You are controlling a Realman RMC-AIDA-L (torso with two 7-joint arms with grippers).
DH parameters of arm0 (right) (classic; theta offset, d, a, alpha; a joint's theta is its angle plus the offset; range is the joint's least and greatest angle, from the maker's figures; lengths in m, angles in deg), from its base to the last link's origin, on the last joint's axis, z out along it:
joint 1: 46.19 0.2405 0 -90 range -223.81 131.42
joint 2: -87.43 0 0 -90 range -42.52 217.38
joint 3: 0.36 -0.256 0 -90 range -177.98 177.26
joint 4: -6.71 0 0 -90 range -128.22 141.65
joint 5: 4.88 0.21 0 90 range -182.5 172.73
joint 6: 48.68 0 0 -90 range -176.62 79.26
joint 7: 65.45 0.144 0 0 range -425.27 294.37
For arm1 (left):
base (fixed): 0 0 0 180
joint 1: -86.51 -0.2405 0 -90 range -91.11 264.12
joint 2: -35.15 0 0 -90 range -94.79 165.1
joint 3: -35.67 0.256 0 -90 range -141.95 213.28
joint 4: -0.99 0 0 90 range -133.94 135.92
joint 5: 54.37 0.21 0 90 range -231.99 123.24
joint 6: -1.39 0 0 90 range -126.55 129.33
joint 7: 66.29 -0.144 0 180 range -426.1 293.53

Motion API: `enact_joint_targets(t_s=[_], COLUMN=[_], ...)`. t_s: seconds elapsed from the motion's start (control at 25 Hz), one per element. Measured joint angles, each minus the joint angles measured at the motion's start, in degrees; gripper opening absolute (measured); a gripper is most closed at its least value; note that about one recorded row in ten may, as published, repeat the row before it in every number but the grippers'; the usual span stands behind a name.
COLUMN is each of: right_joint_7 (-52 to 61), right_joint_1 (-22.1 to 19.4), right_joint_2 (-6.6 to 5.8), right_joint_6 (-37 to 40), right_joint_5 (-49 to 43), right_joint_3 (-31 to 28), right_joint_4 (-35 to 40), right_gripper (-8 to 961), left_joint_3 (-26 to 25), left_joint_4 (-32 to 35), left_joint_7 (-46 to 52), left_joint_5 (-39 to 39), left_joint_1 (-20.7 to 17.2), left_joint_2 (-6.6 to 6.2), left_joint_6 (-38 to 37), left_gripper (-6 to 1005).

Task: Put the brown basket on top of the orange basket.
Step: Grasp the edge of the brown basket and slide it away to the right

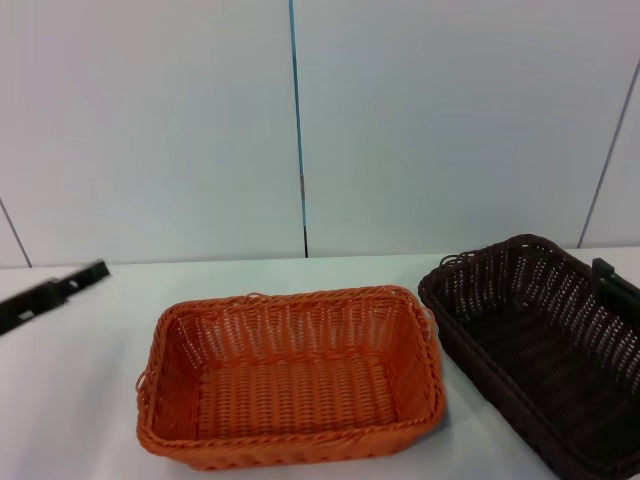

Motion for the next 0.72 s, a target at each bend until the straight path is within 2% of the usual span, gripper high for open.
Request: enact_joint_targets(t_s=[0.16, 0.28, 0.4, 0.6, 0.68, 0.72], right_joint_7=[1.8, 2.8, 3.2, 3.7, 5.2, 8.0], right_joint_1=[0.0, 0.1, 0.2, 0.2, 0.8, 2.2], right_joint_2=[-0.07, -0.11, -0.12, -0.11, -0.1, -0.21], right_joint_6=[-2.0, -3.8, -4.5, -6.8, -10.7, -15.8], right_joint_5=[0.0, 0.0, 0.0, 0.0, 0.0, 0.0], right_joint_3=[-0.9, -1.4, -1.4, -2.4, -4.5, -7.4], right_joint_4=[-1.6, -2.6, -3.4, -4.3, -4.7, -4.8], right_gripper=[732, 732, 732, 732, 732, 732], left_joint_3=[0.3, 0.3, 0.3, 2.2, 3.5, 4.0], left_joint_4=[0.4, 0.7, 0.8, 0.3, -0.2, -0.5], left_joint_7=[-14.9, -20.3, -28.0, -33.6, -35.0, -35.8], left_joint_5=[-16.7, -20.7, -23.5, -23.0, -22.9, -22.9], left_joint_1=[-4.5, -5.5, -5.8, -5.8, -6.1, -6.4], left_joint_2=[0.05, 0.07, 0.19, 0.23, 0.21, 0.23], left_joint_6=[-0.4, -0.4, -0.7, -5.2, -7.1, -7.7], left_gripper=[905, 905, 905, 905, 906, 906])
